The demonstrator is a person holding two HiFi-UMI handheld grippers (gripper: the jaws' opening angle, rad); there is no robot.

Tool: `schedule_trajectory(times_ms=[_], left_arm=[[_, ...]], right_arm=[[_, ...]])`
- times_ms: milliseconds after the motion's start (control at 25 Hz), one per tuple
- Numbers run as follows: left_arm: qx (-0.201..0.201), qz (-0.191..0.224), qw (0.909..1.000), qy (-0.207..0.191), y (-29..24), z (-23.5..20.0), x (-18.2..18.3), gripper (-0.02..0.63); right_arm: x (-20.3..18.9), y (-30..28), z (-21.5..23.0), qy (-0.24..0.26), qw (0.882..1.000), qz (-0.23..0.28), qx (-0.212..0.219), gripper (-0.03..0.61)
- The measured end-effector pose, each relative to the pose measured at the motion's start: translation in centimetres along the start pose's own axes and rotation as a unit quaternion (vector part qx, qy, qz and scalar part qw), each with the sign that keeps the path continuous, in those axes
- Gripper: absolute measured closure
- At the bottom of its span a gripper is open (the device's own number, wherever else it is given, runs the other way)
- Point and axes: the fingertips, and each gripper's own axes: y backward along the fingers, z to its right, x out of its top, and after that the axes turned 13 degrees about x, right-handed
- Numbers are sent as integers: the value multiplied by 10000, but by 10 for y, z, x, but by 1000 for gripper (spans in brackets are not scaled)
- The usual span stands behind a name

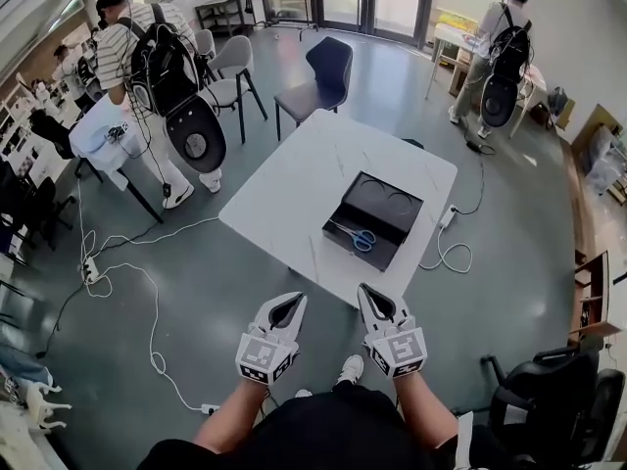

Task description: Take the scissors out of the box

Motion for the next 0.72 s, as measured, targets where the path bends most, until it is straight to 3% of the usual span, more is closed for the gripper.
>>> schedule_trajectory(times_ms=[400, 720], left_arm=[[325, -77, 9994, -28, -41, 2, 12, 604], [267, -170, 9993, -175, -61, 22, 12, 604]], right_arm=[[5, 8, 43, -103, 9995, 213, 231, 571], [-1, 11, 74, -206, 9990, 273, 283, 571]])
